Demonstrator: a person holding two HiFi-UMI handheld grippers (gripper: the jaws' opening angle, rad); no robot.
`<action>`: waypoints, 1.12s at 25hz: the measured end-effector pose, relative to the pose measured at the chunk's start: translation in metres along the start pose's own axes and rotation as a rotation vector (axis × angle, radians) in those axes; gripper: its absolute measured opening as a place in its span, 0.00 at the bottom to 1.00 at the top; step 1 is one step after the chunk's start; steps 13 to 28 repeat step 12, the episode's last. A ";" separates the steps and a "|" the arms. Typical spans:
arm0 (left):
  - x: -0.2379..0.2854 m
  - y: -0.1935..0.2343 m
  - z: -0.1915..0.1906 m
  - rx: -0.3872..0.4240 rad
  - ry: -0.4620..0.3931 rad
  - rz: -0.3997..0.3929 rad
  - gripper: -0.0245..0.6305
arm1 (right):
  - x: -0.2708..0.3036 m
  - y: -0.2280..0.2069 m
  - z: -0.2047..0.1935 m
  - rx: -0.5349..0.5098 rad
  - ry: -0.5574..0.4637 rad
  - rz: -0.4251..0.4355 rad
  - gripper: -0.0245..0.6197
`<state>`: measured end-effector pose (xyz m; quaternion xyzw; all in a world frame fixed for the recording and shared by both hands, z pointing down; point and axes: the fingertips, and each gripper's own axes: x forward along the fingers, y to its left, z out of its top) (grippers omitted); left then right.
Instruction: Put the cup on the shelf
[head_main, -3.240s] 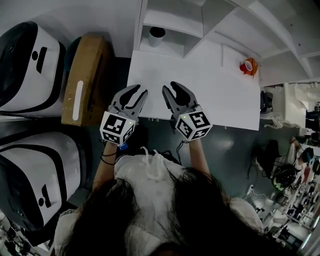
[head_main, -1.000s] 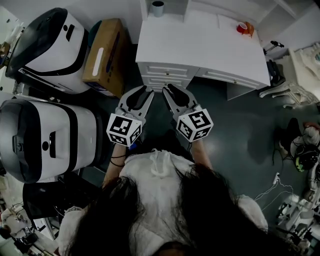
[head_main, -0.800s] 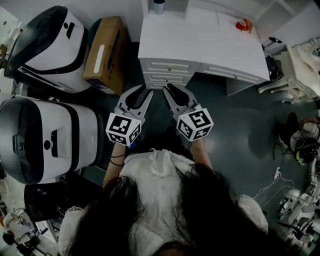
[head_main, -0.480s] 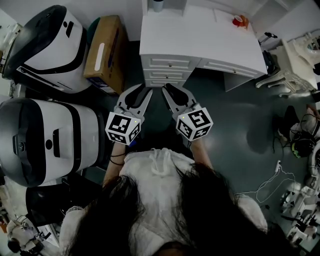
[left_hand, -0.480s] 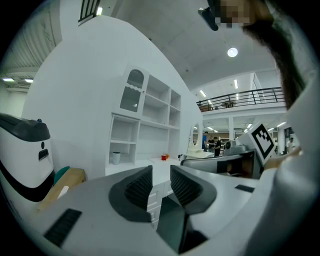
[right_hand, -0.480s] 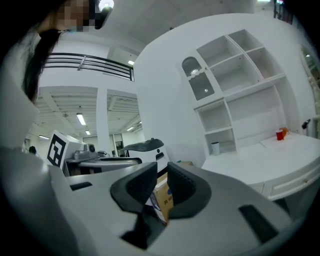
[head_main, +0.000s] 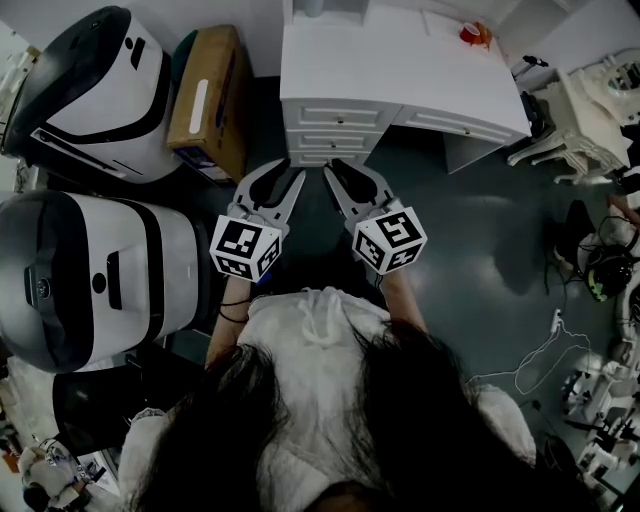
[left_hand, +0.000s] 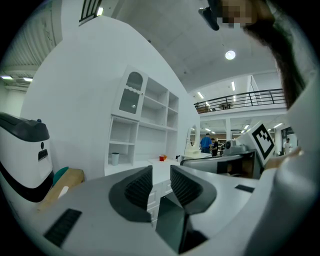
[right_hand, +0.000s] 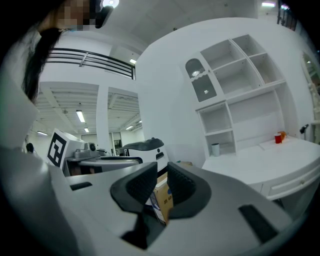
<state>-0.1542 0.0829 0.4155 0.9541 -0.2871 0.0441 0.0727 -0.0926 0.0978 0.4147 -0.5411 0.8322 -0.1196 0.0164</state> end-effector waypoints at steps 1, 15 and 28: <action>-0.001 0.000 0.000 0.001 0.000 0.000 0.22 | 0.000 0.001 0.000 -0.001 0.000 -0.001 0.15; -0.005 0.012 0.002 0.002 -0.008 0.011 0.22 | 0.007 0.004 0.000 -0.011 0.001 0.001 0.15; -0.005 0.012 0.002 0.002 -0.008 0.011 0.22 | 0.007 0.004 0.000 -0.011 0.001 0.001 0.15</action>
